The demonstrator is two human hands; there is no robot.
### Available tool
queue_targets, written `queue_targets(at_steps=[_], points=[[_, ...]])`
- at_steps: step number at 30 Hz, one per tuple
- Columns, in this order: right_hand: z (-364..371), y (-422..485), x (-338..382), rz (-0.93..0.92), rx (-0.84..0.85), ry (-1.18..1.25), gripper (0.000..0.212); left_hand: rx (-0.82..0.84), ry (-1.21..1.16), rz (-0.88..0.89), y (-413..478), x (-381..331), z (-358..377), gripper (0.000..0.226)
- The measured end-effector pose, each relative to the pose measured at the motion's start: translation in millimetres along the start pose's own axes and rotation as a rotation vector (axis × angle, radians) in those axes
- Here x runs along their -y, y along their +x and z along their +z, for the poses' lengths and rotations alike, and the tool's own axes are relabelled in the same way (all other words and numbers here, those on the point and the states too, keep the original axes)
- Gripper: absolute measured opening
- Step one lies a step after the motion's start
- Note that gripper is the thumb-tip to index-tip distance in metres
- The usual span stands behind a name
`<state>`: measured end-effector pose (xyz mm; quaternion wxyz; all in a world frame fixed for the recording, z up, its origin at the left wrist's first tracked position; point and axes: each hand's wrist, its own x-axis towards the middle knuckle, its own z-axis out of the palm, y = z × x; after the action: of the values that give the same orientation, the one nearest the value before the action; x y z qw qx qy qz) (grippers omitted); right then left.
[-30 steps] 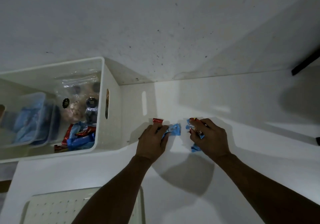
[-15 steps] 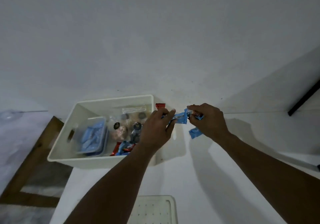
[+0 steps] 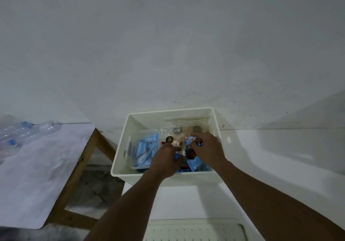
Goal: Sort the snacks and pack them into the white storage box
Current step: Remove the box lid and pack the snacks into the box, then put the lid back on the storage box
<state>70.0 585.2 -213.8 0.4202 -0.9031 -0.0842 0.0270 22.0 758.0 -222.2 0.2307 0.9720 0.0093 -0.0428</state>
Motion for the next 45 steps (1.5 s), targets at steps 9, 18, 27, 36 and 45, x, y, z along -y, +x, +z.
queue_targets(at_steps=[9, 18, 27, 36, 45], points=[[6.5, 0.1, 14.5, 0.141, 0.173, -0.059, 0.025, 0.2, -0.175, 0.034, 17.7, 19.0, 5.6, 0.059], [-29.7, -55.7, 55.1, 0.074, 0.142, -0.059, 0.018, -0.029, -0.225, 0.049, -45.0, 0.7, -37.1, 0.031], [-31.0, -185.6, -10.4, 0.123, 0.213, -0.013, 0.007, -0.083, -0.156, -0.092, -169.4, -21.3, 10.1, 0.047], [9.3, -337.2, -132.5, 0.301, 0.268, -0.172, 0.015, 0.112, 0.048, -0.405, -318.4, 16.5, 115.0, 0.051], [19.5, -381.8, -152.4, 0.447, 0.21, -0.328, 0.03, 0.251, -0.098, -0.81, -389.7, 44.6, 133.0, 0.107]])
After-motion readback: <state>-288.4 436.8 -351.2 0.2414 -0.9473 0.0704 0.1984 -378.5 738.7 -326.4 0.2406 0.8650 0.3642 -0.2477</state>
